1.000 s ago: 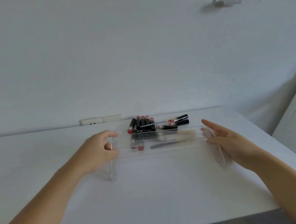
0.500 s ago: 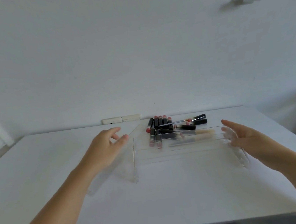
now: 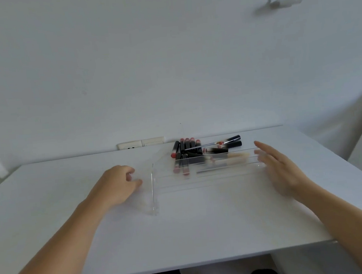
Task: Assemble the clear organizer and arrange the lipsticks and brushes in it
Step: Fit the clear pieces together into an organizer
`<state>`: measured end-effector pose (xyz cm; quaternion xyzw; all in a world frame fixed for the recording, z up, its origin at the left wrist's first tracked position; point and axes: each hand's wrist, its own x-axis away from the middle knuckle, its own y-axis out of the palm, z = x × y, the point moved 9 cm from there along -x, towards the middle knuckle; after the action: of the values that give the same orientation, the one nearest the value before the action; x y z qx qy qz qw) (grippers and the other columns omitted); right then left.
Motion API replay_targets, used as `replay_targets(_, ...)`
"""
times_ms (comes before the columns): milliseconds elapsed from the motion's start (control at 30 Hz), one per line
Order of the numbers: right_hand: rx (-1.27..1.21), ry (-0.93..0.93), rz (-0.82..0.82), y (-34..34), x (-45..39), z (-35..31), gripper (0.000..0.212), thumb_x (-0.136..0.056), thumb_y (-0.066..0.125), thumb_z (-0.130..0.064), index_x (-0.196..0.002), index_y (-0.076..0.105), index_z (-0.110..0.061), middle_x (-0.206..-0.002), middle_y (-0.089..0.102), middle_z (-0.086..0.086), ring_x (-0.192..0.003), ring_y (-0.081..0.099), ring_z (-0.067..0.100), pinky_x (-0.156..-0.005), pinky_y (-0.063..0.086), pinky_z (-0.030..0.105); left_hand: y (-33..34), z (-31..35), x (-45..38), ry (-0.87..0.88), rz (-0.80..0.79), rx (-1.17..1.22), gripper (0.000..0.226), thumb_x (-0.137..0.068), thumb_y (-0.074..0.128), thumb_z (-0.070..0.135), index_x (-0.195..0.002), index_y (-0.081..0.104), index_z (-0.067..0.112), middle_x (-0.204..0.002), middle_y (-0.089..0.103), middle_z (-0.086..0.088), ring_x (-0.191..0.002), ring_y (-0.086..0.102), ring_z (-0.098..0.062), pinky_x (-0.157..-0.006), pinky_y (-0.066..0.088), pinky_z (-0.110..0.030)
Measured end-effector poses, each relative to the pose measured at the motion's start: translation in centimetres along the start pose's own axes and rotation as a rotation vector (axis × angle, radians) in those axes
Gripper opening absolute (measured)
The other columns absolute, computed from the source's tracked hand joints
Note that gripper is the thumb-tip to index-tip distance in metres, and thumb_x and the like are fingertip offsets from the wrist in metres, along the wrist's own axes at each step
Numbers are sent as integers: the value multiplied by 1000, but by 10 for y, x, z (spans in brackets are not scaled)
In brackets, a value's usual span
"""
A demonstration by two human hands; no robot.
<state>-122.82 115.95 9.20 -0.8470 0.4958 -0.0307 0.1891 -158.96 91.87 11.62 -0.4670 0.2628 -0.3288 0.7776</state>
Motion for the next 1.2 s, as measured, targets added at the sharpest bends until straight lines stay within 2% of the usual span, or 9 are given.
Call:
replay_targets(167, -134, 109, -5, -7, 4, -10, 38, -100, 41, -57, -127, 64, -42, -127, 66, -13, -106, 61, -7, -85, 41, 19, -55, 54, 18, 234, 270, 168, 37, -91, 71, 36, -126, 67, 23, -104, 61, 14, -87, 62, -9, -77, 47, -32)
replay_targets(267, -160, 135, -31, -11, 1, -10, 53, -102, 25, -62, -130, 64, -38, -122, 69, -8, -112, 63, 6, -97, 41, 29, -45, 133, 52, 568, 143, 215, 38, -94, 67, 37, -132, 62, 33, -109, 54, 27, -97, 55, 8, -79, 41, -16)
replay_targets(367, -259, 193, -53, -17, -3, -5, 61, -103, 20, -60, -130, 66, -29, -114, 75, 2, -99, 70, 13, -87, 46, 28, -2, 183, 79, 733, -38, 131, 48, -96, 66, 36, -143, 55, 29, -113, 43, 29, -108, 46, 8, -92, 32, -6)
replay_targets(467, -248, 215, -68, -18, -5, -2, 62, -101, 20, -64, -127, 68, -34, -113, 75, 1, -89, 73, 4, -77, 46, 25, 29, 197, 85, 757, -89, 51, 53, -99, 62, 37, -149, 49, 26, -114, 40, 21, -114, 40, 0, -105, 32, -19)
replay_targets(600, -220, 191, -84, -15, -7, 4, 56, -99, 23, -68, -124, 68, -44, -120, 73, -3, -105, 68, 7, -92, 45, 27, 48, 194, 81, 746, -73, -15, 53, -100, 59, 40, -149, 48, 26, -114, 38, 18, -118, 36, -7, -109, 32, -28)
replay_targets(833, -169, 175, -142, -10, -2, 2, 47, -97, 27, -70, -124, 62, -54, -129, 65, -11, -104, 65, -8, -84, 43, 16, 62, 189, 81, 764, -21, -55, 51, -99, 60, 38, -148, 50, 24, -125, 41, 10, -118, 34, -10, -112, 31, -34)
replay_targets(900, -126, 163, -129, -10, 0, 1, 45, -96, 28, -71, -123, 61, -58, -134, 62, -12, -112, 63, -4, -94, 41, 19, 63, 187, 83, 773, 4, -52, 51, -99, 61, 37, -147, 51, 24, -128, 42, 9, -120, 34, -11, -115, 29, -40)
replay_targets(1067, -45, 104, -110, -9, 3, -2, 53, -85, 30, -80, -128, 54, -61, -132, 58, -23, -136, 45, 6, -119, 25, 37, 62, 184, 91, 854, 98, -64, 53, -94, 69, 33, -144, 56, 19, -133, 50, 3, -117, 43, -18, -108, 36, -40)
replay_targets(1200, -42, 61, -96, -6, 5, -4, 46, -93, 36, -69, -134, 51, -56, -142, 54, -17, -131, 48, -1, -107, 32, 21, 62, 181, 94, 901, 103, -68, 61, -89, 72, 41, -145, 55, 20, -138, 49, 4, -117, 42, -14, -106, 34, -35)
